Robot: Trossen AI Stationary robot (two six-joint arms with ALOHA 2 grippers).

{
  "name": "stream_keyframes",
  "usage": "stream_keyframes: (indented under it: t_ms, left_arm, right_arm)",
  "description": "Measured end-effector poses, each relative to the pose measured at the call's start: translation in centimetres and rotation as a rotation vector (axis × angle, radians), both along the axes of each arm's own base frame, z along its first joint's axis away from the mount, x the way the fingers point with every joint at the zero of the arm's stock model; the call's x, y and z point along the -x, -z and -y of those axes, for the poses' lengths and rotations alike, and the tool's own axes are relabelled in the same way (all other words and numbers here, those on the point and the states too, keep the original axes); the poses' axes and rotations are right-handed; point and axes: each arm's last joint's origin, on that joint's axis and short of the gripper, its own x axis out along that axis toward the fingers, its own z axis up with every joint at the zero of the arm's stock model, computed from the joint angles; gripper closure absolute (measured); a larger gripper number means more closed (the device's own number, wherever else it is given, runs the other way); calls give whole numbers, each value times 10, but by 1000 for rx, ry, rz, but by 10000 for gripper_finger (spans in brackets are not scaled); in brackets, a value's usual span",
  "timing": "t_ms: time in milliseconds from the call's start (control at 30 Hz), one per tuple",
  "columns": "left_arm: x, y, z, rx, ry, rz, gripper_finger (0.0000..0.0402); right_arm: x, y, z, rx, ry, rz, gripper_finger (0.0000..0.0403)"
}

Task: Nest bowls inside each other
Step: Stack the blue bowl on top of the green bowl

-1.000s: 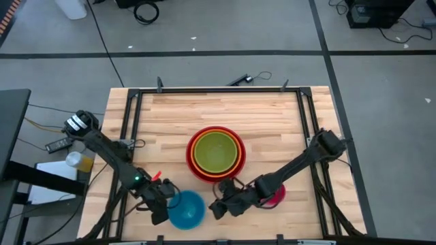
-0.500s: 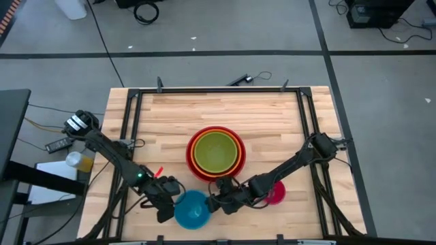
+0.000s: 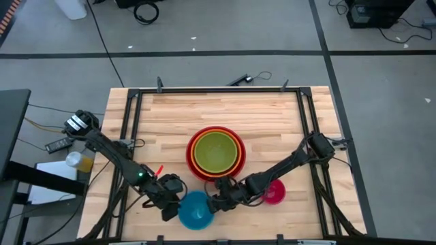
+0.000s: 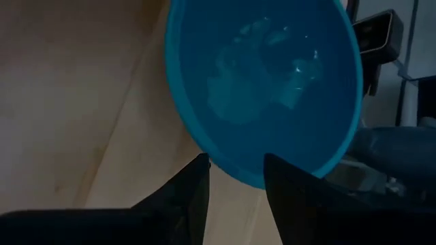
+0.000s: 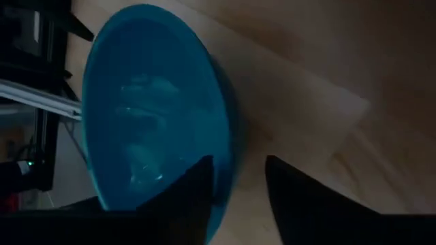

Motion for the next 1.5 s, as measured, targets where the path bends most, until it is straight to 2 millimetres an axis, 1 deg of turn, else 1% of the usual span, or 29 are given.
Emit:
stream_keyframes:
  t_ms: [133, 267, 367, 433, 533, 600, 700, 833, 900, 933, 1000, 1067, 1133, 1200, 1267, 1333, 1500]
  left_arm:
    - [-1, 0, -1, -10, -54, 21, 260]
    - [-2, -1, -1, -5, -81, 36, 260]
    - [-2, -1, -1, 5, -91, 35, 260]
    - [-2, -2, 0, 16, -99, 35, 260]
    - [1, -4, 2, 20, -92, 39, 260]
    - [2, -2, 2, 15, -94, 25, 260]
    - [0, -4, 1, 28, -104, 38, 260]
    - [-5, -5, -3, 50, -145, 42, 260]
    - [-9, -6, -6, 71, -171, 59, 260]
    - [-11, -7, -8, 69, -188, 66, 260]
    - [-17, -7, -15, 63, -233, 89, 260]
    - [-22, -8, -22, 55, -274, 105, 260]
    - [-27, -8, -31, 46, -310, 103, 260]
    - [-32, -8, -39, 49, -350, 102, 260]
    - [-36, -8, -46, 60, -396, 102, 260]
    - [-40, -8, -54, 69, -448, 106, 260]
    - [-48, -10, -69, 93, -535, 129, 260]
  right_arm:
    - [0, 0, 0, 10, -45, -2, 323]
    - [0, 0, 0, 13, -80, -3, 378]
    - [2, -5, -1, 20, -83, 10, 382]
    - [5, -14, -2, 24, -83, 19, 382]
    - [14, -36, 1, 38, -105, 25, 382]
    - [22, -58, 5, 48, -131, 44, 382]
    - [32, -91, 21, 85, -170, 93, 382]
    - [43, -134, 62, 221, -132, 166, 382]
    - [48, -145, 86, 308, -115, 147, 382]
    - [49, -147, 99, 349, -103, 121, 382]
    - [50, -143, 126, 398, -74, 34, 382]
    - [50, -135, 154, 427, -63, -60, 382]
    - [47, -126, 177, 421, -96, -131, 382]
    - [45, -115, 195, 415, -148, -204, 381]
    - [41, -102, 206, 411, -217, -249, 378]
    - [37, -92, 213, 405, -300, -263, 376]
    - [24, -70, 218, 498, -506, -255, 364]
